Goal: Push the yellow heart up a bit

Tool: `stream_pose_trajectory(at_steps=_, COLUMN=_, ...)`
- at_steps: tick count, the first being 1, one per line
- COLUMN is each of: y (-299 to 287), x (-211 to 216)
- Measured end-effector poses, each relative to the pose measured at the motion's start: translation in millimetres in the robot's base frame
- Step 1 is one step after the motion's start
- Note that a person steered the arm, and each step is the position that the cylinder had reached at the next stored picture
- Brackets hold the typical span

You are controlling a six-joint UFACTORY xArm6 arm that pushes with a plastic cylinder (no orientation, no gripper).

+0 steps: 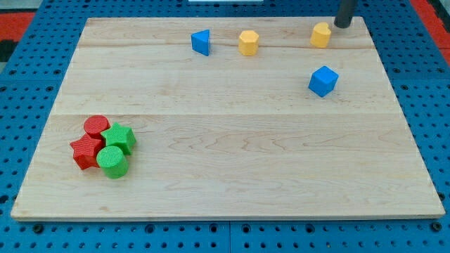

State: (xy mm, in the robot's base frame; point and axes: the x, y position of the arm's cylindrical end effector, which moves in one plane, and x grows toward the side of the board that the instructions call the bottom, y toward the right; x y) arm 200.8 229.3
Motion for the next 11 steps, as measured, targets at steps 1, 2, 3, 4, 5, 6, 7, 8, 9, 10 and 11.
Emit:
stream_pose_trajectory(at_steps=1, y=-36, x=1)
stream_pose_trajectory(at_steps=2, y=-38, x=27)
stream_pose_trajectory(at_steps=3, y=-38, x=53)
stream_pose_trajectory(at_steps=4, y=3, x=53)
stream_pose_trajectory(at_steps=5, y=21, x=87)
stream_pose_trajectory(at_steps=6, y=-2, x=114)
stream_pose_trajectory(at_steps=7, y=-49, x=122)
stream_pose_trajectory(at_steps=8, y=-61, x=126)
stream_pose_trajectory(at_steps=9, y=-61, x=120)
stream_pose_trajectory(at_steps=10, y=-61, x=104)
stream_pose_trajectory(at_steps=11, y=-61, x=100)
